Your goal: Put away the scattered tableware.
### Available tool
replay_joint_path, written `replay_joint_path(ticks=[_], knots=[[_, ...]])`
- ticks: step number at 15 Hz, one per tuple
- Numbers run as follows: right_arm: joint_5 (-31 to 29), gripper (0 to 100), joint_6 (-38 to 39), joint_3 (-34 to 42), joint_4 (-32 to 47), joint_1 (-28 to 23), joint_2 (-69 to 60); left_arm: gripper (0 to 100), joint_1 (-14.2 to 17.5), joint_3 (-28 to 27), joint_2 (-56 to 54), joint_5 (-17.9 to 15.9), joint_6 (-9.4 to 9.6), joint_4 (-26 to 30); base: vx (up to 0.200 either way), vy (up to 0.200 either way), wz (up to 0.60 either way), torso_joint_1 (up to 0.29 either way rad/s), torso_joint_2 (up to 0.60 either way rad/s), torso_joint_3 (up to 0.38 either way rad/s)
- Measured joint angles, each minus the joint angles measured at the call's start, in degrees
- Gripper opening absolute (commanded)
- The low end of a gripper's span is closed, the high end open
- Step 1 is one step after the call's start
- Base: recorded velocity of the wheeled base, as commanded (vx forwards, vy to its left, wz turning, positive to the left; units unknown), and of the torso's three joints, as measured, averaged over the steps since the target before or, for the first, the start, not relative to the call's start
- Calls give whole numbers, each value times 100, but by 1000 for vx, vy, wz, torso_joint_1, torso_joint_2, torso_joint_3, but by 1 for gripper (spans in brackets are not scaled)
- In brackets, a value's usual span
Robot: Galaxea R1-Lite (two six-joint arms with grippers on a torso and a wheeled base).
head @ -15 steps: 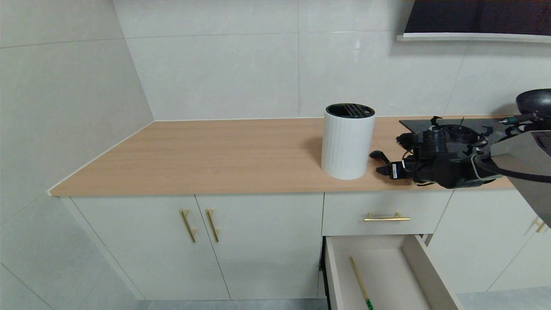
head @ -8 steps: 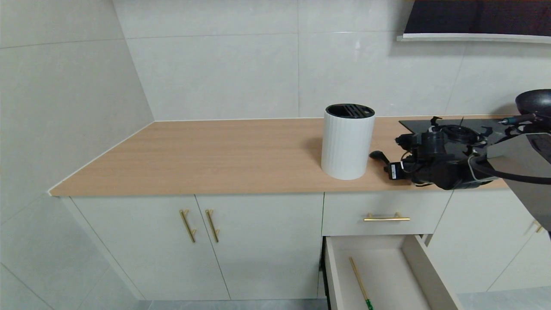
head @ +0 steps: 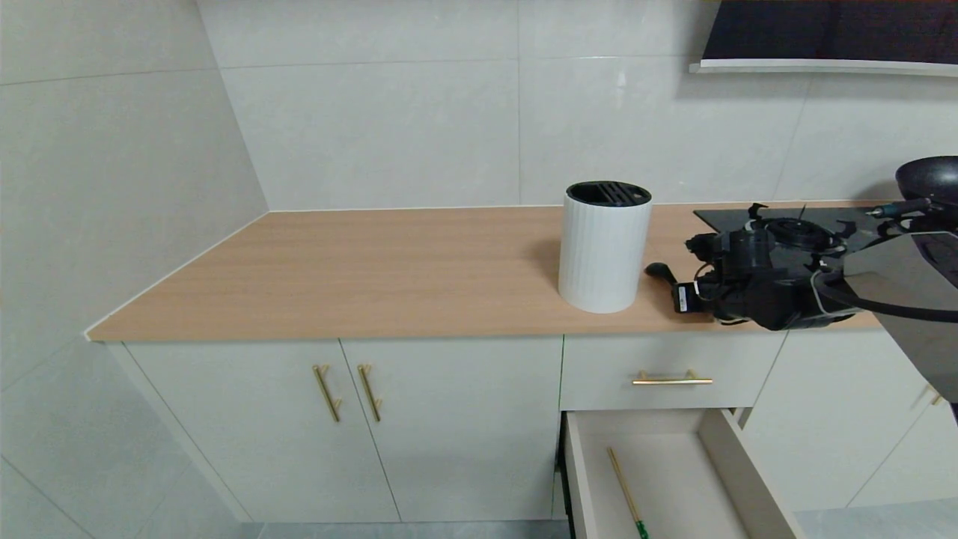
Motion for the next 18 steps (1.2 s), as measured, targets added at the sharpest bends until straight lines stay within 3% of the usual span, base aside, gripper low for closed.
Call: replay_joint_path(ticks=[9,15,18], knots=[[-144,0,557,940,41,-4,-1347,100,0,0,0,4,0,0,0,0,0,0,0,0],[6,0,584,3552,386,135,-3489,100,0,0,0,2,2,0,0,0,0,0,0,0],[43,0,571,4496,384,184,-4404,100,0,0,0,0,0,-2,0,0,0,0,0,0]])
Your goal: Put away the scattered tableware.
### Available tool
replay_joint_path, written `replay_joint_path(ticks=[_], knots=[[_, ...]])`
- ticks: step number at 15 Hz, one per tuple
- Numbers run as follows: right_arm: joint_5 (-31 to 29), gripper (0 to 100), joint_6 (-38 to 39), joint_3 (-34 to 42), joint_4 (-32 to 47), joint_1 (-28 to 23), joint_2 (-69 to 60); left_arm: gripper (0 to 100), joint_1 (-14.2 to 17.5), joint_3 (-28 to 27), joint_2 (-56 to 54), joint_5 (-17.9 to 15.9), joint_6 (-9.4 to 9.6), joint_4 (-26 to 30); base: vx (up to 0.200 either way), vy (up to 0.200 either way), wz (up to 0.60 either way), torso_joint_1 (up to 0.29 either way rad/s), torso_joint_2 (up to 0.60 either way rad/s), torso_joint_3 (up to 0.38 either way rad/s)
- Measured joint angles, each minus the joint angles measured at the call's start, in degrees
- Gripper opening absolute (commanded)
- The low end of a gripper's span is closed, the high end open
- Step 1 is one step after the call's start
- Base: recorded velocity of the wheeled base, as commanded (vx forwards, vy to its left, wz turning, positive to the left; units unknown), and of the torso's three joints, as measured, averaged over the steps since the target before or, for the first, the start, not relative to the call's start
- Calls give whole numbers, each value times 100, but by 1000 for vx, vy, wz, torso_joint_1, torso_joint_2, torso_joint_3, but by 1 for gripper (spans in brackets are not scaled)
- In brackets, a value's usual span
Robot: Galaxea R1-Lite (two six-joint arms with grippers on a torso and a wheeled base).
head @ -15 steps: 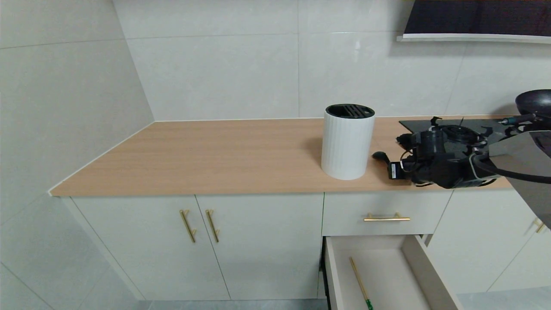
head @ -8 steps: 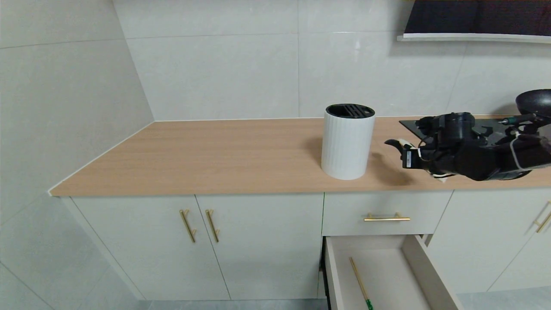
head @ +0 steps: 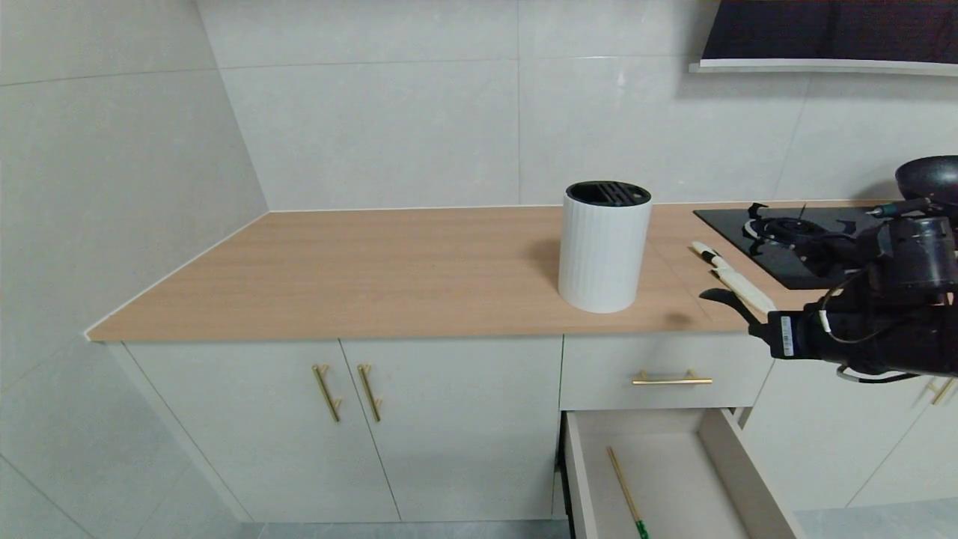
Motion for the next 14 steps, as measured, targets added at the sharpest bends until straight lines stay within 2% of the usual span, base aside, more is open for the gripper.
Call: replay_joint_path(ticks=[7,14], knots=[[-5,0,-152,484,-145,268,-306,100,2,0,0,2,2,-5,0,0,0,-11,21,14],[-5,0,-317,653,-400,330,-162,100,0,0,0,0,2,-2,0,0,0,-192,450,253]])
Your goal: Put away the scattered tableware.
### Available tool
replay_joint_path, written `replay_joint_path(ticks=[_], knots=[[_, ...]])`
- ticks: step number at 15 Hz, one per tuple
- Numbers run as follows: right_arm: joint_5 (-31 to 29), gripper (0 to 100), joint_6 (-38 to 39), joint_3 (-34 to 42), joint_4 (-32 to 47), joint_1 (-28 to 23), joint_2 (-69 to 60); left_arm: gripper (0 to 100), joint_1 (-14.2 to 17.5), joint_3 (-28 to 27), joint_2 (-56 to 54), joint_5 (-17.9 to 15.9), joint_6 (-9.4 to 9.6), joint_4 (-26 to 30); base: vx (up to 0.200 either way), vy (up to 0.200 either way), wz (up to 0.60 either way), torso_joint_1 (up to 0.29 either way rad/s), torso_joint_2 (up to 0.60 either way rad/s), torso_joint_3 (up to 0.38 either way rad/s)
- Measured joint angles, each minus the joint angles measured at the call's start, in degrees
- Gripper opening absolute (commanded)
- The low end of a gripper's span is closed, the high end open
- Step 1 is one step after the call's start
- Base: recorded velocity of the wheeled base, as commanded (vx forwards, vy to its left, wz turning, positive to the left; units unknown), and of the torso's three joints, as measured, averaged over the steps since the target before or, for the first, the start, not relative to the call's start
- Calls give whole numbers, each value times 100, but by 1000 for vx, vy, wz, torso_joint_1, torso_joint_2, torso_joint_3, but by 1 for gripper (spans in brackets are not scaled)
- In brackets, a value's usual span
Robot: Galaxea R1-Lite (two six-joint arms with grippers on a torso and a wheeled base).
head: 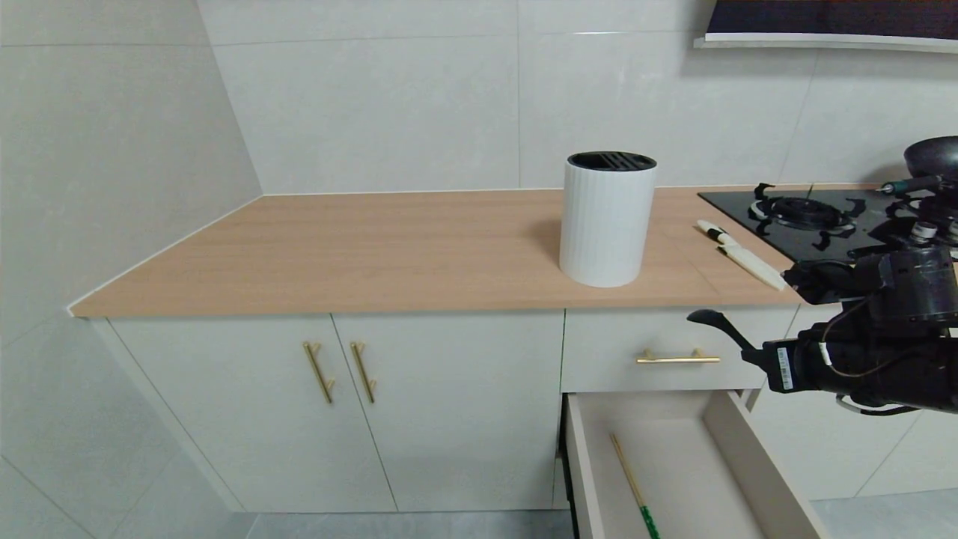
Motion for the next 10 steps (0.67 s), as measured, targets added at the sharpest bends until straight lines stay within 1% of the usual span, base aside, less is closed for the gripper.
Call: replay_joint_path(ticks=[6,10], knots=[[-15,0,-95,215,-492,54,217,100,0,-2,0,2,0,9,0,0,0,-190,482,282],[-16,0,-101,267,-528,85,322,100,0,0,0,0,0,9,0,0,0,-165,465,295]])
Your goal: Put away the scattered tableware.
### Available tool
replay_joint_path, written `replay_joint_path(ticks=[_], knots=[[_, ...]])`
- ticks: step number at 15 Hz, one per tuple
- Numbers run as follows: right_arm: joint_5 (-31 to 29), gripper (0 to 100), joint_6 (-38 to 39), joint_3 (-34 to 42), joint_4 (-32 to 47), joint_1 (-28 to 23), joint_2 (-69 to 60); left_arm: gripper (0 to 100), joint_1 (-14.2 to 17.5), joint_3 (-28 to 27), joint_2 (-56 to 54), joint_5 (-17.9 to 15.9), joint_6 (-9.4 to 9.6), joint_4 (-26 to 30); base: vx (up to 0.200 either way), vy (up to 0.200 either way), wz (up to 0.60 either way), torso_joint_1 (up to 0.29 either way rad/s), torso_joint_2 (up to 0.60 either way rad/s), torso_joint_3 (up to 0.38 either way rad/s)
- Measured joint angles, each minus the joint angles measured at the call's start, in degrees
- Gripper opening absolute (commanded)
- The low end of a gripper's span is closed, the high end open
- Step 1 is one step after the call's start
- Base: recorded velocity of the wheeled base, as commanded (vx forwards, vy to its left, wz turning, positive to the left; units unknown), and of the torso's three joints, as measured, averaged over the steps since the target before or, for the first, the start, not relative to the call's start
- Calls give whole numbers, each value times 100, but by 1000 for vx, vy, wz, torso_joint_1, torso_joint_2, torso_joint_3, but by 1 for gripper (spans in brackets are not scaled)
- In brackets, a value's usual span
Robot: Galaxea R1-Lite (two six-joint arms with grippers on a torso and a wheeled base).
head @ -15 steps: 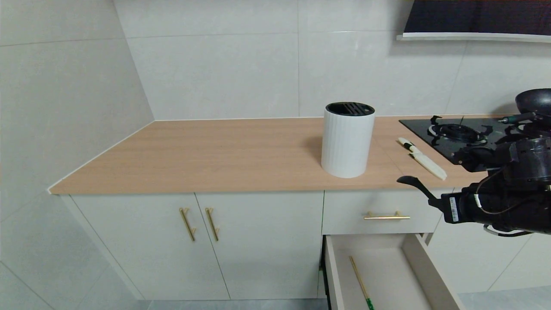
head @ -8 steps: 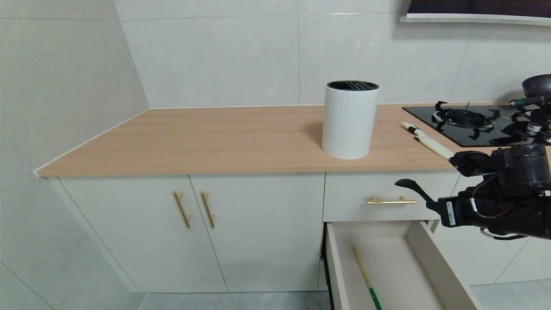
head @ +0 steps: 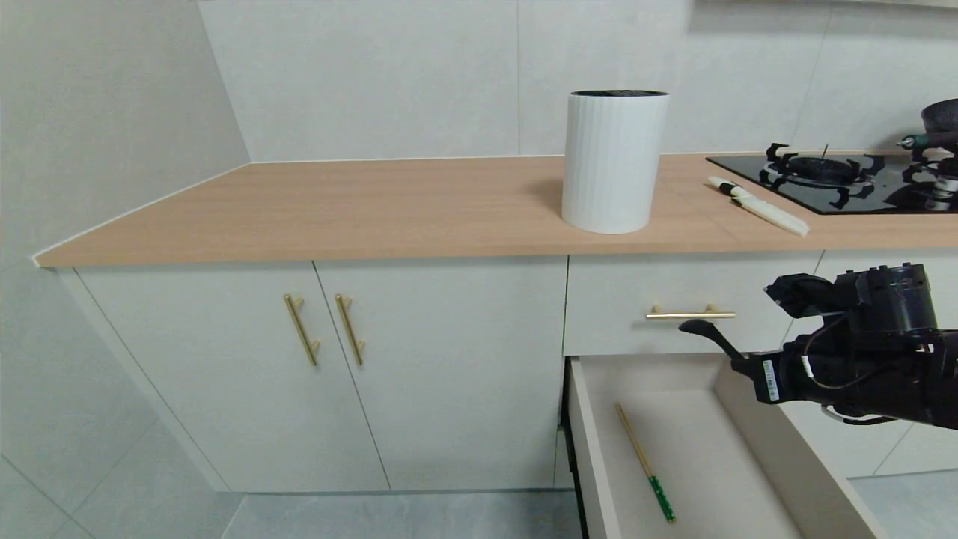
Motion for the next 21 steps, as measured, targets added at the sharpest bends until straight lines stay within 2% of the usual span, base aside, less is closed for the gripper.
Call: replay_joint_path(ticks=[5,11,15,21], knots=[[-24,0,-5,101,-332,45,124,100,0,0,0,0,0,-6,0,0,0,-123,440,305],[-16,0,-60,124,-507,100,389,100,0,-2,0,0,-2,-6,0,0,0,-17,71,43],[-87,0,-27,91,-1101,127,1243,100,0,-2,0,0,-2,-4,0,0,0,0,0,0],[-623,0,254,-452,-1200,30,3027,100,0,0,0,2,-2,-6,0,0,0,0,0,0]])
